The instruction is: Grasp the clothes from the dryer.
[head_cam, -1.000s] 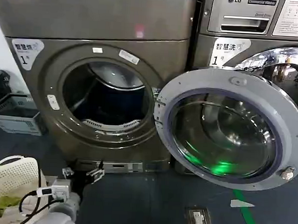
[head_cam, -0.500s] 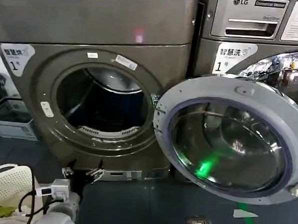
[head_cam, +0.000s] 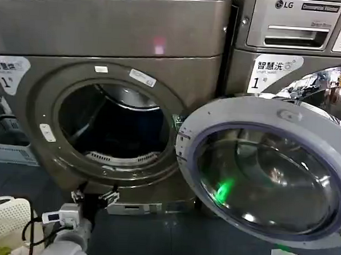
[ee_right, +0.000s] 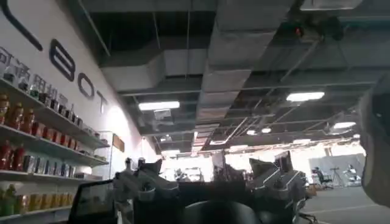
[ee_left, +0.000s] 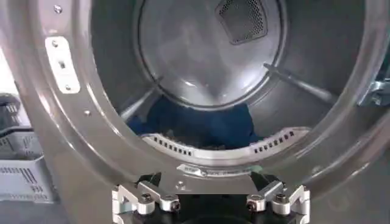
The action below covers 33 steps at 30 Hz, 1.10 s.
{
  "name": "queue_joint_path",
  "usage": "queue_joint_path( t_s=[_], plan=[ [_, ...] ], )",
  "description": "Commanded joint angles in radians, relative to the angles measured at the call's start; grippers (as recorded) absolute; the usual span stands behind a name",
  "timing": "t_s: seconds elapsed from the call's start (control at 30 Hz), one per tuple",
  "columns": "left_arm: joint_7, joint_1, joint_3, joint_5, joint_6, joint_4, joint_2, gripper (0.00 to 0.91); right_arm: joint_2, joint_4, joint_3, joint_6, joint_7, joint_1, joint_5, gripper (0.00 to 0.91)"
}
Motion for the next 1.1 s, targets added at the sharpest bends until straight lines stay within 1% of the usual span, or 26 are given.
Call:
queue_joint_path(
  t_s=[0.03,1.1],
  plan=[
    [0.0,-0.001,0.001,0.0,0.049,0.004,-0.001,0.907,0.002,0.0,0.0,0.001,0.0,-0.001,0.001,0.907],
    [0.0,0.005,0.002,0.001,0.049,0.006,-0.007,0.907,0.01,0.006,-0.004,0.001,-0.001,-0.004,0.0,0.907]
  ],
)
